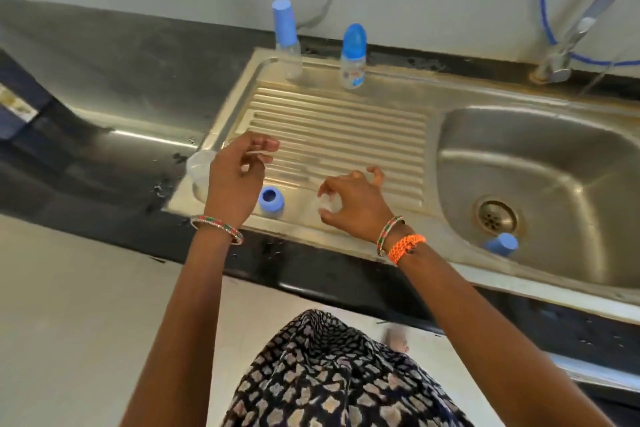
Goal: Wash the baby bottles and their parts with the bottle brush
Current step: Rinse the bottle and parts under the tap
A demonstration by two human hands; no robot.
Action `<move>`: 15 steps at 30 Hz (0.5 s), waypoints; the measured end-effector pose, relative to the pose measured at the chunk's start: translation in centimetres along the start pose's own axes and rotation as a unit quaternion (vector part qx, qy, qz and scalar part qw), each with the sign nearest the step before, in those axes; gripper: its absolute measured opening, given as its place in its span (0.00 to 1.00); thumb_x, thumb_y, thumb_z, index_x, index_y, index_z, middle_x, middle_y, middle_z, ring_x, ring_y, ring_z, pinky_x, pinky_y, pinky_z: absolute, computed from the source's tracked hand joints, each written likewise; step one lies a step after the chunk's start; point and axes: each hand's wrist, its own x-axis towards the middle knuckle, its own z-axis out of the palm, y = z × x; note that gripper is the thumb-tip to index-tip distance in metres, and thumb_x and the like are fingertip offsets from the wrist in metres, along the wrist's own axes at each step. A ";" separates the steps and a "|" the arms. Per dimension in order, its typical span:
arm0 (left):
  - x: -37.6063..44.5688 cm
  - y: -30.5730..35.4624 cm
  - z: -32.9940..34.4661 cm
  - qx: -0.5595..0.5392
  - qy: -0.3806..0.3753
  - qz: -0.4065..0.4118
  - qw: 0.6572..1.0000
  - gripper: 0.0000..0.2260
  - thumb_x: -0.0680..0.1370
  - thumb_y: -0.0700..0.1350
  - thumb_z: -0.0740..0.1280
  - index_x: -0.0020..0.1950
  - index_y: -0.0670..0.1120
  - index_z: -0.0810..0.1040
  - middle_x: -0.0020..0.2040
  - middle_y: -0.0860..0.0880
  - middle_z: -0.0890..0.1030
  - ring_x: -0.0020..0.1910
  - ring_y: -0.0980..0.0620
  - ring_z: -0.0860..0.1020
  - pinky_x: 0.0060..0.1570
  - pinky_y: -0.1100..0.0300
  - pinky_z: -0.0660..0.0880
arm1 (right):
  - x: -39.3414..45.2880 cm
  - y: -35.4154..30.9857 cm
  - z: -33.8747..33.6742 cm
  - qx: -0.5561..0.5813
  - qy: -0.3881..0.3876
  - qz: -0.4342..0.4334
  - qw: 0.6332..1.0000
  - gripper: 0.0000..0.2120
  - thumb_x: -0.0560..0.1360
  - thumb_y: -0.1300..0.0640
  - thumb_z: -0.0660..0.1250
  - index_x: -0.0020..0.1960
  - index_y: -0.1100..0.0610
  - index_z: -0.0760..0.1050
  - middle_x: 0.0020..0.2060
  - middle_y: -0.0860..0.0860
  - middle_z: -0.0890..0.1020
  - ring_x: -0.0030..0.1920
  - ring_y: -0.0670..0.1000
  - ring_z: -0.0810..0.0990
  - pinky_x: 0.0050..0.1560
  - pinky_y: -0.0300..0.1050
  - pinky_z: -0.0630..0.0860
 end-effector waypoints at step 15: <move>1.8 -1.7 5.1 -0.032 -0.062 0.000 0.998 0.19 0.73 0.28 0.58 0.45 0.51 0.76 0.44 0.54 0.81 0.43 0.54 0.79 0.41 0.61 0.75 | 0.3 2.0 -1.4 0.074 0.083 0.044 0.993 0.21 0.70 0.45 0.65 0.62 0.46 0.72 0.54 0.43 0.79 0.61 0.48 0.72 0.67 0.51 0.47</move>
